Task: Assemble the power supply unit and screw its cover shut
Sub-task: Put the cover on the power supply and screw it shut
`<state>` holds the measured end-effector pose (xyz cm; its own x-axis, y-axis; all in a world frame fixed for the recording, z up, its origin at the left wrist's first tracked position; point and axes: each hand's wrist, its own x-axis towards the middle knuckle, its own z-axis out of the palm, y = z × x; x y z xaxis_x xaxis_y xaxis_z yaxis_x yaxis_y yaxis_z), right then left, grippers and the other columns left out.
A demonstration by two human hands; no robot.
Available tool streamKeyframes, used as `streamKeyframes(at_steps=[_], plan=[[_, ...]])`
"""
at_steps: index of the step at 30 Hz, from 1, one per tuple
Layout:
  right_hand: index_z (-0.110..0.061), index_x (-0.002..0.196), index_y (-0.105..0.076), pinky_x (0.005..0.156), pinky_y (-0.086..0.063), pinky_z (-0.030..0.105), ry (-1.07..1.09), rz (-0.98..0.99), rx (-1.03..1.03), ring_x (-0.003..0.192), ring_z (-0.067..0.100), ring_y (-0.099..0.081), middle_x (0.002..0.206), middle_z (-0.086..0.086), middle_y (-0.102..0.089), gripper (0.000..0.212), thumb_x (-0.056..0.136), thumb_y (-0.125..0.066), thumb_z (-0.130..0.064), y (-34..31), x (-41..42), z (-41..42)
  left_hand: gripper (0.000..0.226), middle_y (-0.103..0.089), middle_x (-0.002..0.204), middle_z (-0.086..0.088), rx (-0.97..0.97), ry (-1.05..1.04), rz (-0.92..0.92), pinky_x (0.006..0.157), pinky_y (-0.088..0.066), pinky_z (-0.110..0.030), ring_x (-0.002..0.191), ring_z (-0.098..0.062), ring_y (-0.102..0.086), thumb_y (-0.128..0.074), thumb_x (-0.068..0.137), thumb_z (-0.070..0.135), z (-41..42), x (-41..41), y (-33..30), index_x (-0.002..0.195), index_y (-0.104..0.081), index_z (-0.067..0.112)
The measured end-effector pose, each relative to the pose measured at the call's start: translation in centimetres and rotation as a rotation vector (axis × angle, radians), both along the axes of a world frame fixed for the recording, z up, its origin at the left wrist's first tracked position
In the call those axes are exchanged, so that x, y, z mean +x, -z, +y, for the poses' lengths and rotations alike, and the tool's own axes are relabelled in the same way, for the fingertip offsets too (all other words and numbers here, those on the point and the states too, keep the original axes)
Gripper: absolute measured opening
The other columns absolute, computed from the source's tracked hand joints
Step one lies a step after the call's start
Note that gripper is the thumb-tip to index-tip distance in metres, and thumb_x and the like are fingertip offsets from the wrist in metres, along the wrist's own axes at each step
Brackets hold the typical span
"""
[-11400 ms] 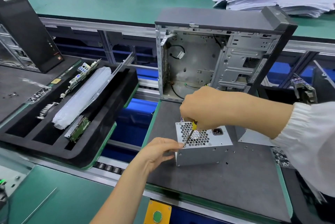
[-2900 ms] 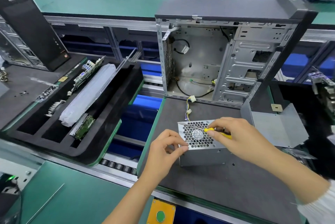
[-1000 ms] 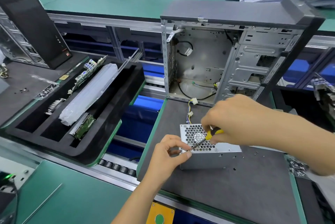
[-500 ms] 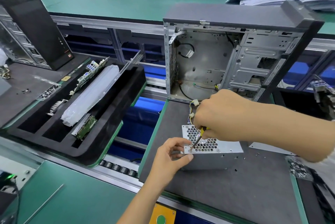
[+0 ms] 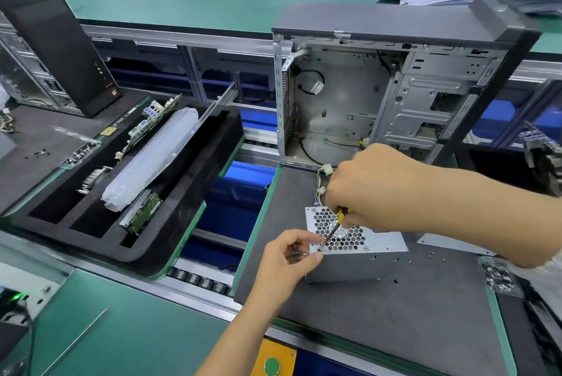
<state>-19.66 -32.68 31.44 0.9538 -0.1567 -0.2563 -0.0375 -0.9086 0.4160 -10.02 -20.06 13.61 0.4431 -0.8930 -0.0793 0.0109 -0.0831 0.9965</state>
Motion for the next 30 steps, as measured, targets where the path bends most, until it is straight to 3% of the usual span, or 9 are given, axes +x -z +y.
streamKeyframes(at_steps=[4,8,18,28,30], plan=[[-0.018,0.063,-0.034,0.047,-0.026,0.023,-0.004,-0.005,-0.012,0.062,0.027,-0.046,0.061,-0.003,-0.034,0.042,0.088,-0.061,-0.04,0.27,0.2,-0.02,0.028,-0.056,0.074,0.013,0.019,0.007,0.01,0.073,-0.045,-0.018,0.077,-0.007,-0.054,-0.075,0.082,0.005,-0.03,0.08,0.02,0.086,-0.076,0.033],[-0.018,0.062,-0.032,0.047,-0.026,0.025,-0.029,-0.025,-0.011,0.061,0.027,-0.046,0.071,0.0,-0.051,0.041,0.087,-0.06,-0.034,0.52,0.2,0.09,0.028,-0.058,0.075,0.012,0.026,0.008,0.009,0.072,-0.045,-0.017,0.077,-0.007,-0.055,-0.075,0.082,0.006,-0.17,0.2,-0.07,0.08,-0.075,0.033],[-0.017,0.061,-0.029,0.051,-0.031,0.025,-0.006,0.001,0.019,0.061,0.028,-0.045,0.06,-0.003,-0.032,0.047,0.088,-0.06,-0.04,0.1,0.29,0.24,0.029,-0.06,0.077,0.006,0.027,0.014,-0.006,0.073,-0.045,-0.019,0.076,-0.008,-0.055,-0.076,0.082,0.006,-0.22,0.31,-0.02,0.075,-0.073,0.034],[-0.018,0.06,-0.028,0.049,-0.026,0.025,-0.014,0.01,0.008,0.061,0.027,-0.044,0.059,-0.003,-0.03,0.048,0.087,-0.061,-0.04,-0.04,0.22,0.33,0.029,-0.069,0.087,0.006,0.002,0.017,-0.02,0.075,-0.048,-0.02,0.077,-0.005,-0.06,-0.076,0.081,0.004,-0.26,0.38,-0.08,0.078,-0.077,0.032],[-0.017,0.063,-0.035,0.05,-0.028,0.025,-0.005,0.005,0.013,0.062,0.027,-0.044,0.059,-0.003,-0.03,0.043,0.087,-0.061,-0.041,-0.04,0.23,0.36,0.027,-0.07,0.088,0.006,-0.001,0.019,-0.004,0.075,-0.048,-0.021,0.077,-0.006,-0.06,-0.076,0.081,0.003,-0.23,0.39,-0.1,0.078,-0.077,0.03]])
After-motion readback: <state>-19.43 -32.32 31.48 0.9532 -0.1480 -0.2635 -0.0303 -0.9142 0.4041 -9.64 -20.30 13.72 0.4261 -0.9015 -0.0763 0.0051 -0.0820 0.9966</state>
